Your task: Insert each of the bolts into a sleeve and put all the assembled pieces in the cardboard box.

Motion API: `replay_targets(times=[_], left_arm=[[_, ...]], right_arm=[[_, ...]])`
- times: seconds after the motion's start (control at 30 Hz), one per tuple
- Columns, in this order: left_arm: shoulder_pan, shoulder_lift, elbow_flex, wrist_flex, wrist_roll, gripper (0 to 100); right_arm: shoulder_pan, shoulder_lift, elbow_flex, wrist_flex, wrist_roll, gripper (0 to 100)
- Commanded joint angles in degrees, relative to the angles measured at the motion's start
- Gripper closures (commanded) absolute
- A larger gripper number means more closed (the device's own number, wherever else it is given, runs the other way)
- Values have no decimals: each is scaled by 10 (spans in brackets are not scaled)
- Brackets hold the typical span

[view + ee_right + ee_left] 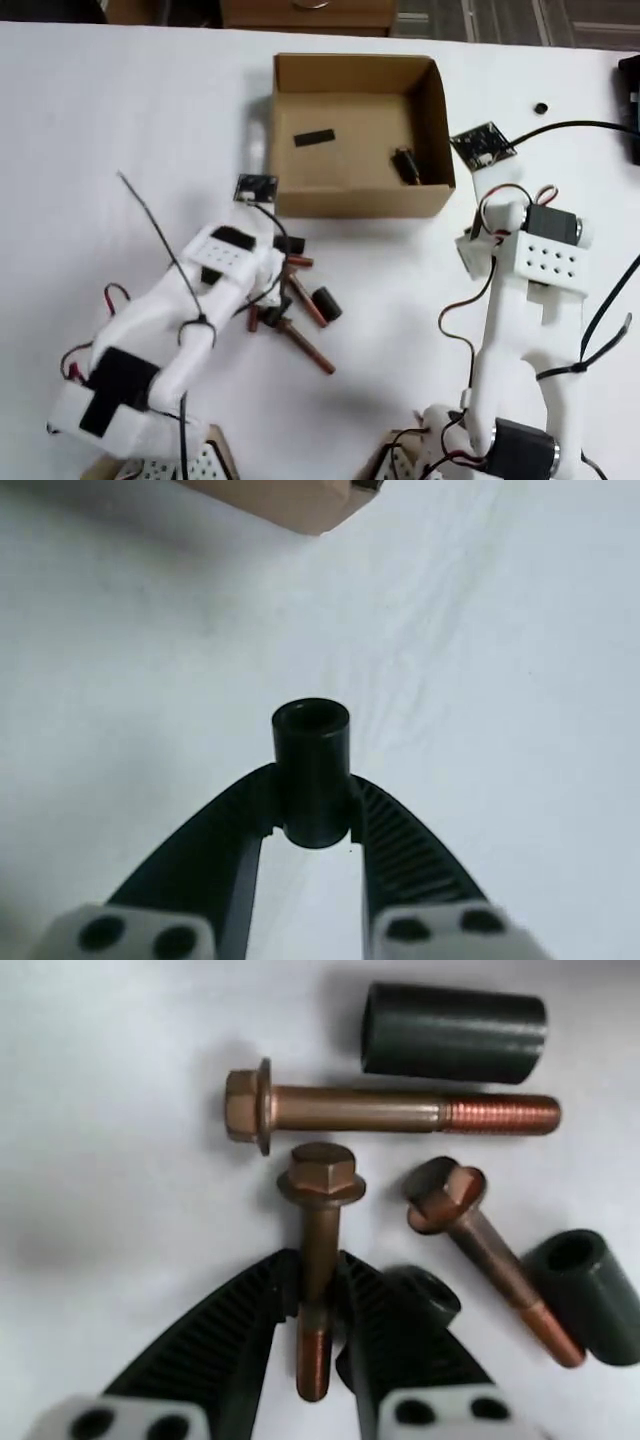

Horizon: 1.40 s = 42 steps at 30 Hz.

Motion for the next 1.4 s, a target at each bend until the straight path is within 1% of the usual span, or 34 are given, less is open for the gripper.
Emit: replay_targets(times=[0.0,0.17,0.37,0.43,0.47,0.5,0.63,0.8,0.93,1.07,1.17,1.27,1.37], left_arm=[[-5,37,-34,-3,-1,906],[-6,108,-79,5,-2,906],[-18,171,-153,74,-2,915],[-18,182,-174,94,-2,973],[-18,184,-182,105,-2,985],[-18,183,-190,115,-2,972],[-18,176,-233,167,-2,979],[-18,120,-286,228,-2,979],[-18,33,-327,280,-2,979],[-15,-67,-361,320,-2,979],[-14,-133,-376,340,-2,979],[-13,-183,-398,380,-2,979],[-14,-215,-424,434,-2,979]], right_arm=[[0,-25,-4,-7,-3,978],[0,-25,-4,-7,-3,978],[0,-29,-4,-7,-3,978],[0,-29,-5,-7,-3,978],[0,-29,-5,-7,-3,978],[0,-29,-5,-7,-3,978],[-1,-29,-5,-7,-3,978],[-1,-30,-5,-7,-3,978],[-1,-35,-8,-9,-3,978],[-1,-89,-4,-32,-4,978],[-22,-141,-3,-28,-8,978],[-54,-187,6,-2,-9,978],[-80,-231,12,16,-57,978]])
